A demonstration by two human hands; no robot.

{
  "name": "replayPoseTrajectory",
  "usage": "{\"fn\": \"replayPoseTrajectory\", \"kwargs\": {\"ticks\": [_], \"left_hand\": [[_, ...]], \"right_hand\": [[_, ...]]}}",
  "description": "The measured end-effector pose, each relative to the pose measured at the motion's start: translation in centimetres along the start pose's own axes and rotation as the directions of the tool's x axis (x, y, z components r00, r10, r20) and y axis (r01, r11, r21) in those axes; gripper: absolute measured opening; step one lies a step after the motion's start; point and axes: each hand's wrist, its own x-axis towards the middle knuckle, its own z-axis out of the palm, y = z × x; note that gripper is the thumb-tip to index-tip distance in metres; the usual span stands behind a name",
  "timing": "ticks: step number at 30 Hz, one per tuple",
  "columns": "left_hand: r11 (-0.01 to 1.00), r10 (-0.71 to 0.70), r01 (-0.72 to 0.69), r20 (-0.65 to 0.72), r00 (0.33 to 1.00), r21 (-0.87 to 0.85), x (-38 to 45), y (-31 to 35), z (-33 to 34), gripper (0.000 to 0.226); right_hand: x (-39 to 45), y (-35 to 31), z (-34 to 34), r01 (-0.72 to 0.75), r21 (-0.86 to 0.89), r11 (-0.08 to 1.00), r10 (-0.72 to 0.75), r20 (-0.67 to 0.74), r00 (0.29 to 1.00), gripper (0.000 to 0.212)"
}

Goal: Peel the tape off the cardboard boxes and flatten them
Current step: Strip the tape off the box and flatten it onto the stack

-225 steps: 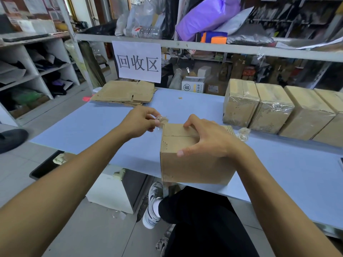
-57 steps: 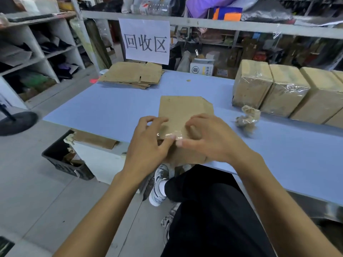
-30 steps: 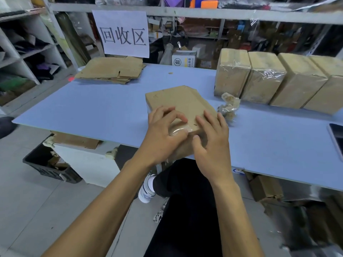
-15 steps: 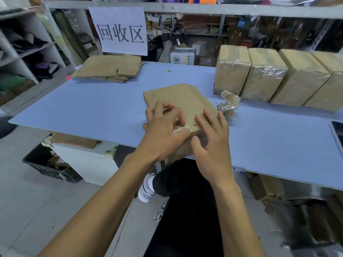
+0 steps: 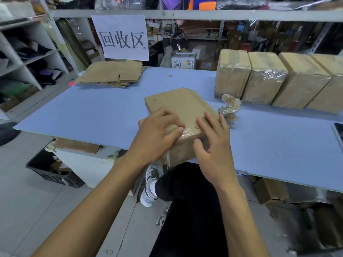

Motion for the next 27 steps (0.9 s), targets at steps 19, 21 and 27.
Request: {"fn": "replayPoseTrajectory", "kwargs": {"ticks": [19,21,27], "left_hand": [[0.887,-0.039,0.128,0.203,0.978,-0.444,0.7,0.7,-1.7,0.024],[0.874,-0.064,0.113,0.118,0.991,-0.473,0.4,0.7,-1.9,0.02],[0.904,-0.114,0.101,-0.004,0.994,-0.416,0.0,1.4,-1.6,0.018]], "right_hand": [[0.3,0.5,-0.6,-0.011,0.019,1.0,0.01,0.054,0.999,0.053],[0.3,0.4,-0.4,-0.014,0.019,1.0,0.013,0.047,0.999,0.057],[0.2,0.4,-0.5,-0.002,0.0,1.0,0.002,0.048,0.999,0.054]]}}
